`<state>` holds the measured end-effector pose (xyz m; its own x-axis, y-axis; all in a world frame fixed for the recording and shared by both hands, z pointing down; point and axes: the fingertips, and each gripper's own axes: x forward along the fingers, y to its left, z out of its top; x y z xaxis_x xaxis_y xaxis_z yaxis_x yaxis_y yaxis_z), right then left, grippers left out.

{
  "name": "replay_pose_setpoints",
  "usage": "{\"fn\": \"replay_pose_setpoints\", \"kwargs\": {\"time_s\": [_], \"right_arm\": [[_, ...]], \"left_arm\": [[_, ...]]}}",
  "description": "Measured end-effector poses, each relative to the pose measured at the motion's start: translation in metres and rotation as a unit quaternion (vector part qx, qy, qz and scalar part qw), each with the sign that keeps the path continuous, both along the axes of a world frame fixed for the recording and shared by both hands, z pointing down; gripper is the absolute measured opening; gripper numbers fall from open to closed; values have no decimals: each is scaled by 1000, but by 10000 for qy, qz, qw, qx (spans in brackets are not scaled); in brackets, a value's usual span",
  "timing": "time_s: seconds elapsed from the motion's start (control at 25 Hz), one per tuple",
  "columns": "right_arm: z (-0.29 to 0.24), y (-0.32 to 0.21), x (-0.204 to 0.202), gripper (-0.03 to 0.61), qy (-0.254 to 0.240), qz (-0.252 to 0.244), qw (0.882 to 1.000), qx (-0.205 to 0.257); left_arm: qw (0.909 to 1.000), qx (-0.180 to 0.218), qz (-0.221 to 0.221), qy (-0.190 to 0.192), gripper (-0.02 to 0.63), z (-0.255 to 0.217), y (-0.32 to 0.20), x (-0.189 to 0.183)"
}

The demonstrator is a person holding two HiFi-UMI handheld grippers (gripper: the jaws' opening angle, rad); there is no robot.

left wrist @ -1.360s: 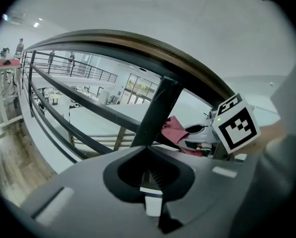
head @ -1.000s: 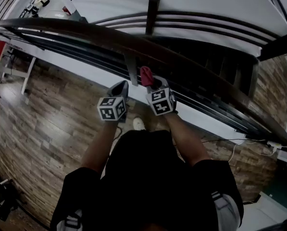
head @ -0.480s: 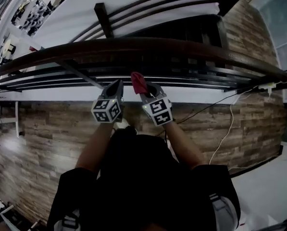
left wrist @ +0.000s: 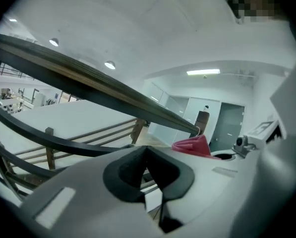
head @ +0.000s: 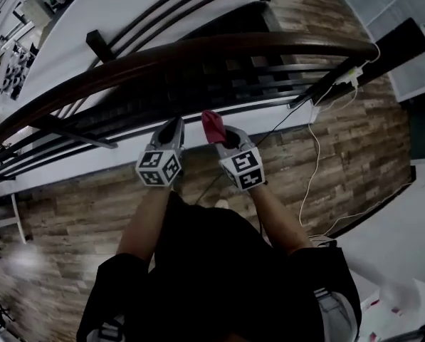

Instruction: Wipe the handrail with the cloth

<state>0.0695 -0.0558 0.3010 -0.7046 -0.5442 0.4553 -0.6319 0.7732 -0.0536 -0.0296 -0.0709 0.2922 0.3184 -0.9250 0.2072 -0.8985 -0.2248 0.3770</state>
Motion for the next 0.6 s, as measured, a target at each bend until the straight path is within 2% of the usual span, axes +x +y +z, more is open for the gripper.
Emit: {"fn": "replay_pose_setpoints", "kwargs": {"time_s": [0.16,0.28,0.48,0.6], "right_arm": [[2,-21,33,44,93,534,9985,19],[5,-38,44,44,-5,1085,9941,-16],[14,-53,48,44,-168,1831,9827,-215],[21,-56,71,44,-311,2519,9664,-411]], "left_arm": [[9980,67,618,-123,-2,-3,-24,35],[9927,-43,1186,-199,-2,7,-39,52],[9763,-227,2102,-454,-2,17,-64,61],[9630,-258,2642,-459,-2,14,-74,79]]}}
